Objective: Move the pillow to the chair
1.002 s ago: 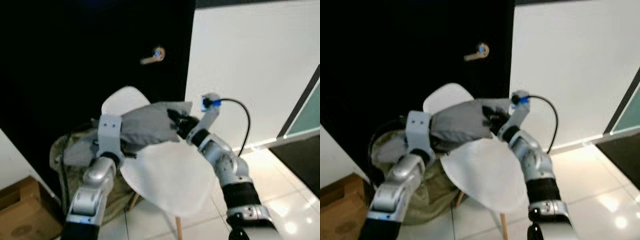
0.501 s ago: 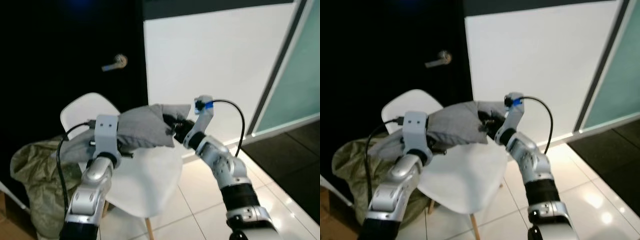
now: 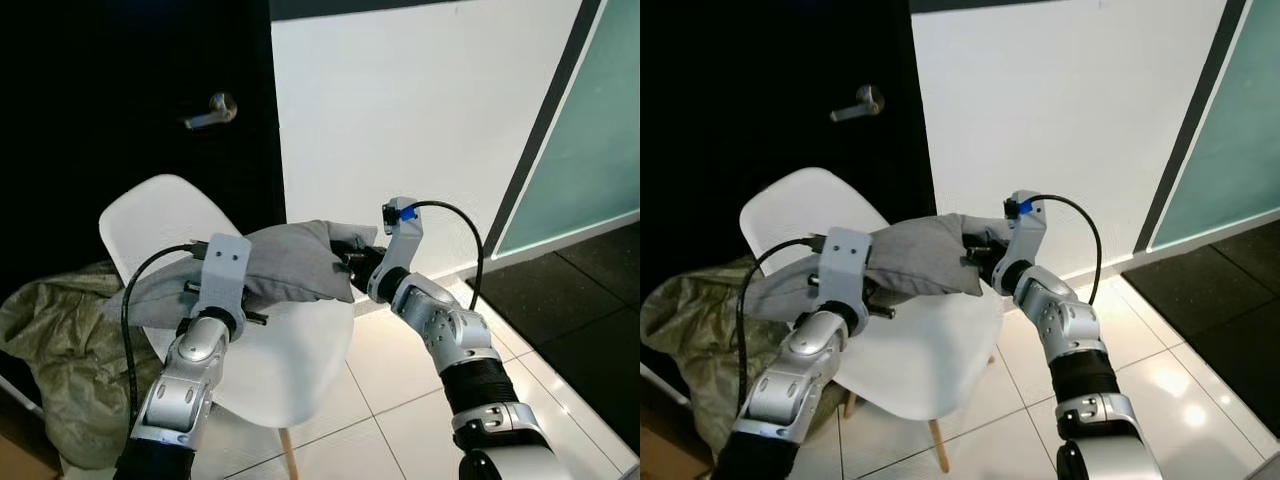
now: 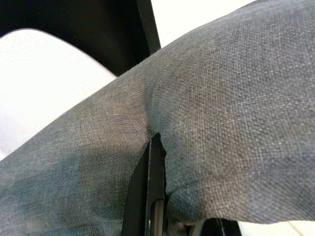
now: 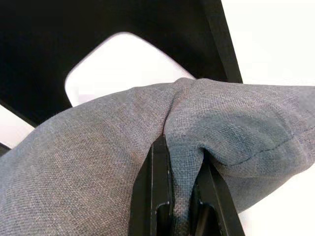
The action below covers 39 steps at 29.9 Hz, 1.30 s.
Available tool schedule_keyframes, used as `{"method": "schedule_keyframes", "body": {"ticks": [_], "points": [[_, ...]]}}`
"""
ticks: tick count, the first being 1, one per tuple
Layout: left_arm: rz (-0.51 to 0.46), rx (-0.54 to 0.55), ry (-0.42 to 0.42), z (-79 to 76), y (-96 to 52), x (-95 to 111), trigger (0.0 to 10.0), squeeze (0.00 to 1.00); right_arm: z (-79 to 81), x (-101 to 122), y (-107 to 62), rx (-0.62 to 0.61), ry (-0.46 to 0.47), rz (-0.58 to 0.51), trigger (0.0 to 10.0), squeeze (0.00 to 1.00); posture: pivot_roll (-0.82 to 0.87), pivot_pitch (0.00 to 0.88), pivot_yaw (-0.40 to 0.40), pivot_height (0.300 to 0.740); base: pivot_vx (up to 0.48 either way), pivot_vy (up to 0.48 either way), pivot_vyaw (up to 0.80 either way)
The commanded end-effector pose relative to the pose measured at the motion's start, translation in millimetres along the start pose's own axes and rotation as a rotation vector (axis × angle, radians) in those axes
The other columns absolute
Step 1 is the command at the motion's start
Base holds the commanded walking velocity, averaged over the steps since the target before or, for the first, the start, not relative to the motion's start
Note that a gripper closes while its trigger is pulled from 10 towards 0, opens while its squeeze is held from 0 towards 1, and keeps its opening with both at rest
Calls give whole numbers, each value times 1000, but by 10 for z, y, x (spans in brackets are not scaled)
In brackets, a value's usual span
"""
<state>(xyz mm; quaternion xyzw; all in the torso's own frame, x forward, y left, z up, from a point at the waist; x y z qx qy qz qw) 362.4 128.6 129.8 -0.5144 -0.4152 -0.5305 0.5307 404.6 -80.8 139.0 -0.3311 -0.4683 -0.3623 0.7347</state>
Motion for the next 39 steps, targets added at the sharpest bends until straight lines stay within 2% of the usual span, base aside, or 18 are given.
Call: {"method": "schedule_keyframes", "body": {"ticks": [1,5,11,13,16,20,22,26,30,32,35,37,39], "points": [[-123,17,69,59,49,290,10000,0,-3,-54,36,-19,-13,29,10000,0,-187,0,19,655,0,0,0],[-109,36,94,115,80,241,10000,0,-25,-47,46,-33,-14,31,10000,0,-184,0,18,645,0,0,0],[-103,53,90,165,136,222,10000,0,-57,-54,68,-56,-43,51,10000,0,-181,0,17,630,0,0,0],[-114,61,71,176,169,253,10000,0,-106,-81,74,-85,-67,76,10000,0,-182,0,18,620,0,0,0],[-129,62,86,172,221,301,10000,0,-223,-104,67,-154,-84,103,10000,0,-177,0,19,605,0,0,0],[-139,55,91,163,239,321,10000,0,-278,-119,60,-189,-95,116,10000,0,-176,0,20,595,0,0,0],[-144,19,114,118,287,344,10000,0,-394,-182,24,-257,-85,147,10000,0,-175,0,25,585,0,0,0],[-160,-35,144,41,356,392,10000,0,-487,-238,-14,-312,-70,171,10000,0,-171,3,29,570,0,0,0],[-166,-52,160,15,395,423,10000,0,-511,-249,-24,-327,-61,172,10000,0,-171,13,33,560,0,0,0],[-165,-46,175,40,494,465,10000,0,-519,-256,-17,-340,-53,175,10000,0,-173,51,32,545,0,0,0],[-164,-42,181,52,519,469,10000,0,-518,-263,-11,-342,-53,177,10000,0,-173,51,32,540,0,0,0],[-162,-31,197,81,548,477,10000,0,-515,-273,-6,-347,-53,181,10000,0,-176,72,28,535,0,0,0],[-157,13,221,189,601,507,10000,0,-469,-216,33,-331,-18,134,10000,0,-177,88,28,525,0,0,0]]}}
Point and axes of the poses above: a point about 5 cm out from each wrist's last joint towards the gripper, its own y axis pointing out of the wrist towards the gripper, its own x axis along the axis of the wrist's last joint, z = x × y, the point moved 5 cm from there along y, pointing out of the wrist towards the gripper, and after that the axes turned 4 degrees about -y, right-handed, at the moved point
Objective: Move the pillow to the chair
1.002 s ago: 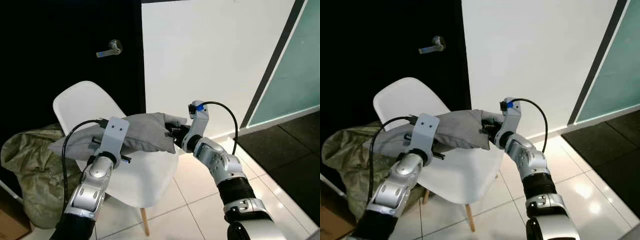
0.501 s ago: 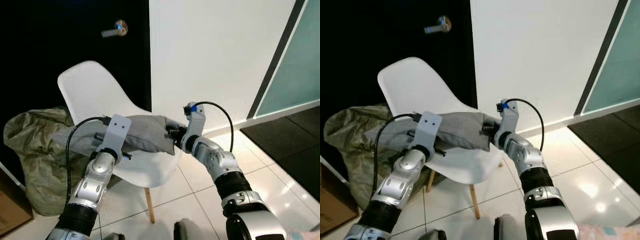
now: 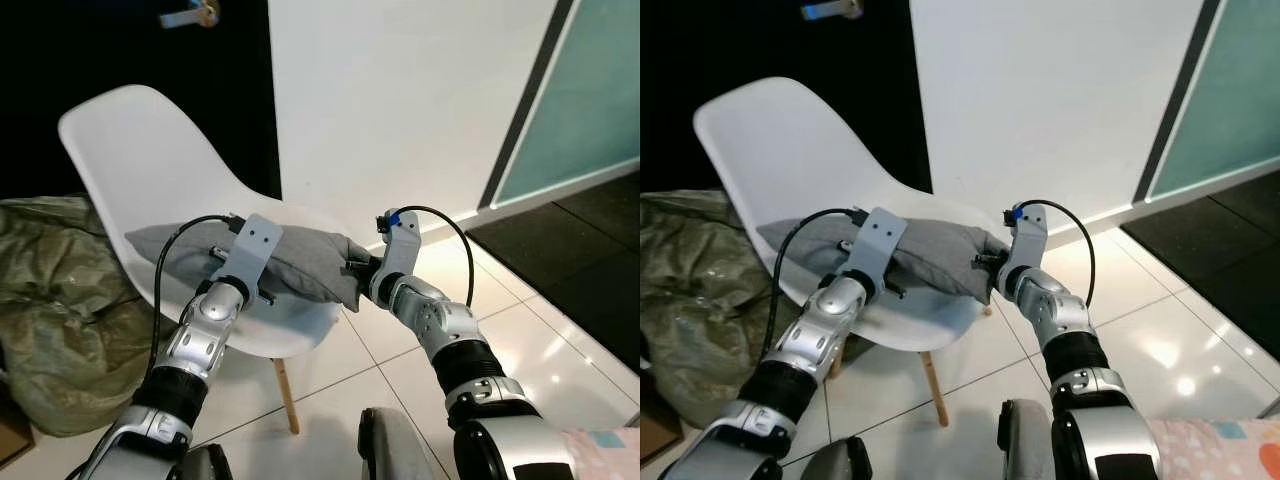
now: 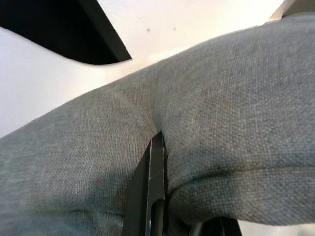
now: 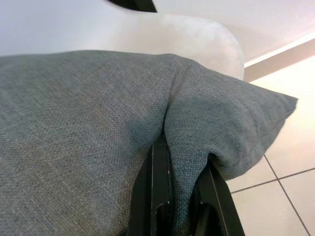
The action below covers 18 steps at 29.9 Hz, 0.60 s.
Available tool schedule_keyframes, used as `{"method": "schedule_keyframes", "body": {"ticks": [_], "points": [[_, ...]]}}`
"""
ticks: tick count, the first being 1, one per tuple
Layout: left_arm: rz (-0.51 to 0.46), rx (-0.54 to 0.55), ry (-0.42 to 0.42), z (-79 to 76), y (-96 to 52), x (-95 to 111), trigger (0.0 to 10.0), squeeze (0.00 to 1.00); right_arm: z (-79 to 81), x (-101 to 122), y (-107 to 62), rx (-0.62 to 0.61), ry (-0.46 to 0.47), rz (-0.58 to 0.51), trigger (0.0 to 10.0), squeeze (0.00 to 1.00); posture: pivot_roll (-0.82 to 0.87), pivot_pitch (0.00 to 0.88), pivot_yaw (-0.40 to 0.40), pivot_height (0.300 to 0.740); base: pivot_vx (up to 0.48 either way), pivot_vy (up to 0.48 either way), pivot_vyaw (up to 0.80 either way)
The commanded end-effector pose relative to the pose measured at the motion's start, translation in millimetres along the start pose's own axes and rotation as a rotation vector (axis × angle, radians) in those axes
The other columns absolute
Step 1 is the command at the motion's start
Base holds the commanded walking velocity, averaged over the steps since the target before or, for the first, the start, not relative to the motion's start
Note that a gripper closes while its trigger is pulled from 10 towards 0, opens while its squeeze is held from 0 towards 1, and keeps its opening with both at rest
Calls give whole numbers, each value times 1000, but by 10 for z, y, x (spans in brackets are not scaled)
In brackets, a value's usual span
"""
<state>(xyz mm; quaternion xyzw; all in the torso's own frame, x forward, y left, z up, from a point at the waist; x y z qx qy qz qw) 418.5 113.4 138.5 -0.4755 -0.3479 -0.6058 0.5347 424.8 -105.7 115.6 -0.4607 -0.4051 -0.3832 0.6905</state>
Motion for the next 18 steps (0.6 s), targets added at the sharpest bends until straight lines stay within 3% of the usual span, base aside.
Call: {"method": "schedule_keyframes", "body": {"ticks": [1,4,6,8,9,11,13,14,15,16,18], "points": [[-107,136,52,412,44,311,10000,0,-75,-46,9,-37,34,0,10000,0,-174,97,28,520,0,0,0],[-116,173,77,544,69,374,10000,0,-44,99,31,-29,67,-54,10000,0,-173,110,28,510,0,0,0],[-116,173,77,544,69,374,10000,0,-44,99,31,-29,67,-54,10000,0,-173,110,28,510,0,0,0],[-144,230,122,740,75,502,10000,0,44,339,56,0,100,-135,10000,0,-164,132,26,500,0,0,0],[-144,230,122,740,75,502,10000,0,44,339,56,0,100,-135,10000,0,-164,132,26,500,0,0,0],[-154,304,176,958,37,555,10000,0,170,482,76,50,122,-179,10000,0,-157,141,23,490,0,0,0],[-99,340,209,1078,-17,385,10000,0,313,286,120,97,44,-76,10000,0,-148,155,19,480,0,0,0],[-43,346,216,1096,-58,196,10000,0,329,96,131,91,-47,8,10000,0,-144,167,17,475,0,0,0],[33,347,204,1096,-118,-69,10000,0,325,-93,128,89,-77,84,10000,0,-145,174,17,470,0,0,0],[33,347,204,1096,-118,-69,10000,0,325,-93,128,89,-77,84,10000,0,-145,174,17,470,0,0,0],[138,340,200,1071,-224,-426,10000,0,287,-305,107,80,-110,166,10000,0,-144,184,16,460,0,0,0]]}}
Point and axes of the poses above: a point about 5 cm out from each wrist's last joint towards the gripper, its own y axis pointing out of the wrist towards the gripper, its own x axis along the axis of the wrist's last joint, z = x × y, the point moved 5 cm from there along y, pointing out of the wrist towards the gripper, and after that the axes turned 4 degrees about -y, right-handed, at the moved point
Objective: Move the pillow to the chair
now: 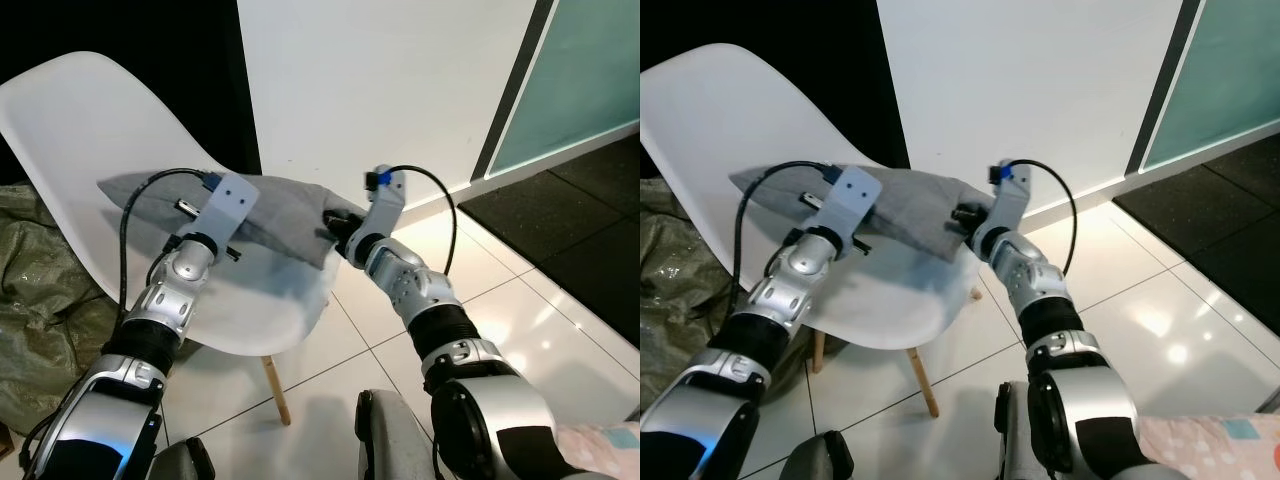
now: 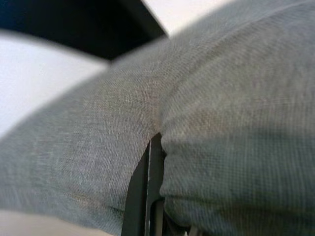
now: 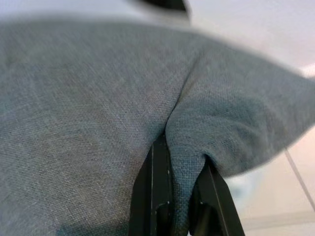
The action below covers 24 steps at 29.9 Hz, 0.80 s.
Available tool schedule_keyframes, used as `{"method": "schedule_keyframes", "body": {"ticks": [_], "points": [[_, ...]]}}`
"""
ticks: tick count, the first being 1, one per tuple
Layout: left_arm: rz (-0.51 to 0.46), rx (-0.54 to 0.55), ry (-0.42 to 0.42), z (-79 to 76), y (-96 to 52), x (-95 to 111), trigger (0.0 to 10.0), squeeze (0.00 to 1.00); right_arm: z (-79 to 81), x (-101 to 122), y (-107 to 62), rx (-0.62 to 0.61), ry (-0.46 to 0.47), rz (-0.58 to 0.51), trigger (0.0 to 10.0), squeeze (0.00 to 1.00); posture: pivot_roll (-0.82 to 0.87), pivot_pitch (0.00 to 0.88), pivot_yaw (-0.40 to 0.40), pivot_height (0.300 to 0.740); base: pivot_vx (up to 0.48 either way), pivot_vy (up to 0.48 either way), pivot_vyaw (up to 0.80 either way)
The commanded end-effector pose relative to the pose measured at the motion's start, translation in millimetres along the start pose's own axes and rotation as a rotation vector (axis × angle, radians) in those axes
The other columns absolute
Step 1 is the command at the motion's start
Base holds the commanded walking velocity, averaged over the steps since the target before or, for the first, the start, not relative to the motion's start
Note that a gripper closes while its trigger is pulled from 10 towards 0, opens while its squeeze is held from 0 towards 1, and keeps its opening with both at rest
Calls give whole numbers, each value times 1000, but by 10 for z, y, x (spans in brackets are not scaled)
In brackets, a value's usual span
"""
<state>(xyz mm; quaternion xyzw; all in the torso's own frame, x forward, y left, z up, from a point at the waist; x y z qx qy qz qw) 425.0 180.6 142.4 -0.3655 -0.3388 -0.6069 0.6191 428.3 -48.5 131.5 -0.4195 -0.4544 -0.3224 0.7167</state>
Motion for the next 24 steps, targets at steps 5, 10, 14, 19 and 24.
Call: {"method": "schedule_keyframes", "body": {"ticks": [5,10,14,19,24], "points": [[229,103,-8,260,-222,-707,10000,0,-262,-503,-88,-65,-31,181,10000,0,-148,193,14,450,0,0,0],[297,80,-84,174,-329,-928,10000,1000,-166,-432,-87,35,-15,150,10000,1000,-158,185,10,450,0,0,0],[325,100,-162,190,-355,-988,10000,1000,-76,-335,-102,122,-14,113,10000,1000,-163,177,8,450,0,0,0],[329,101,-180,248,-358,-971,10000,1000,-88,-312,-125,136,-30,116,10000,1000,-167,168,7,450,0,0,0],[362,30,-117,410,-486,-907,10000,1000,-240,-206,-235,154,19,96,10000,1000,-176,134,6,450,0,0,0]]}}
Point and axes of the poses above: a point about 5 cm out from each wrist's last joint towards the gripper, its own y axis pointing out of the wrist towards the gripper, its own x axis along the axis of the wrist's last joint, z = x × y, the point moved 5 cm from there along y, pointing out of the wrist towards the gripper, and after that the axes turned 4 degrees about -y, right-handed, at the moved point
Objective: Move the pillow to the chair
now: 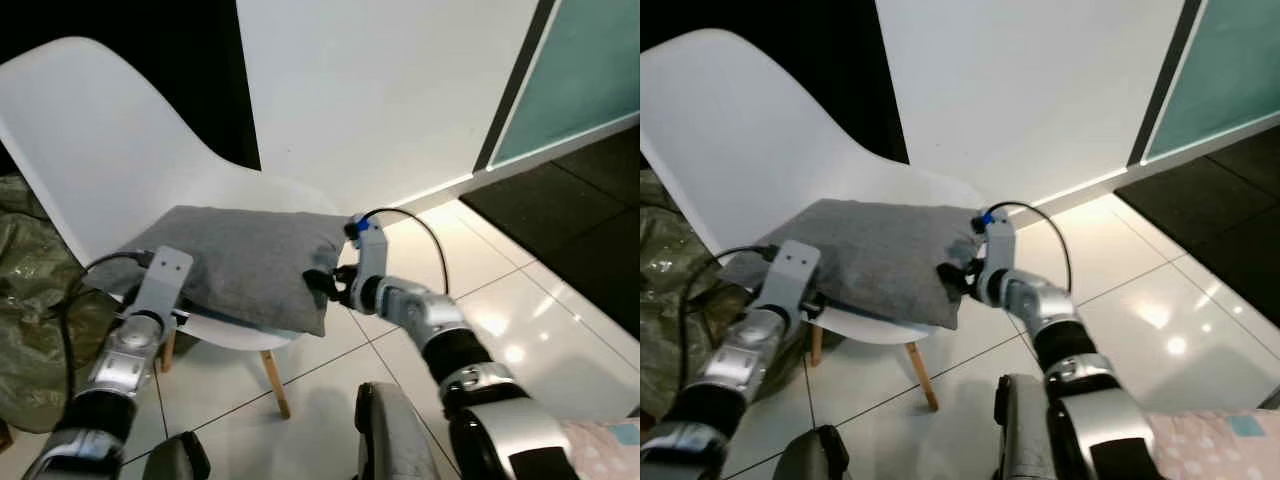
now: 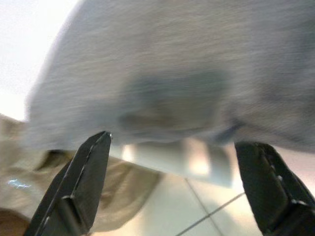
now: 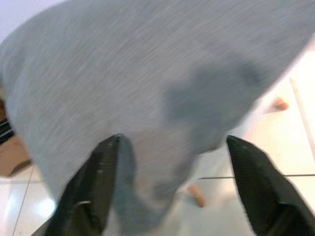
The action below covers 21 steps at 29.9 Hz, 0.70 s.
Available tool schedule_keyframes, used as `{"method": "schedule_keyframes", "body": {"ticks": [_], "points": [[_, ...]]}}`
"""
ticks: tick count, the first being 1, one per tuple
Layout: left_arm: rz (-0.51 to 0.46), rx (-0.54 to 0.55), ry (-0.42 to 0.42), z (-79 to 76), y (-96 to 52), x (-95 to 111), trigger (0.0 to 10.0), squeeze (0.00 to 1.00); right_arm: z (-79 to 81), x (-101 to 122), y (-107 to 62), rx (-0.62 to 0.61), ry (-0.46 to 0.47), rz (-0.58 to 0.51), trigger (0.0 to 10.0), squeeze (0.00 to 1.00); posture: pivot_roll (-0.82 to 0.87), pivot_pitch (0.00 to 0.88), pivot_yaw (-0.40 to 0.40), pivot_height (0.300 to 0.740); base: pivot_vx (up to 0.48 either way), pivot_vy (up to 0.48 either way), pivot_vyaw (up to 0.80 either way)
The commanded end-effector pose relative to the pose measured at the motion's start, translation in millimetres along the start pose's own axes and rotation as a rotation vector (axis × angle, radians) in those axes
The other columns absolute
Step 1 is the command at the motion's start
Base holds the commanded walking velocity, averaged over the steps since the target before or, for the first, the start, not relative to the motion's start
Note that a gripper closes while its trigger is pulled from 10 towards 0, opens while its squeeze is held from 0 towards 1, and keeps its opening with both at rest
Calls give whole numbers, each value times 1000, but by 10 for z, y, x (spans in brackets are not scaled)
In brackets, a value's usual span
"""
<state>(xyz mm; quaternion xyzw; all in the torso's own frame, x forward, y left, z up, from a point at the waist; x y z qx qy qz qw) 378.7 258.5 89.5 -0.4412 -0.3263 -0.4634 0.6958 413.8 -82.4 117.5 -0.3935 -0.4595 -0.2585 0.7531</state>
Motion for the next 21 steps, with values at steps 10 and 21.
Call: {"method": "schedule_keyframes", "body": {"ticks": [10,21], "points": [[8,-64,212,381,-363,273,10000,1000,-78,19,-261,161,67,-22,10000,1000,-176,46,-1,450,0,0,0],[-379,-115,-401,-155,-567,968,10000,0,-35,630,-407,211,289,-422,10000,0,-182,0,6,450,0,0,0]]}}
Point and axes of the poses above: a point about 5 cm out from each wrist's last joint towards the gripper, its own y axis pointing out of the wrist towards the gripper, its own x axis along the axis of the wrist's last joint, z = x × y, the point moved 5 cm from there along y, pointing out of the wrist towards the gripper, and after that the axes turned 4 degrees about -y, right-handed, at the moved point
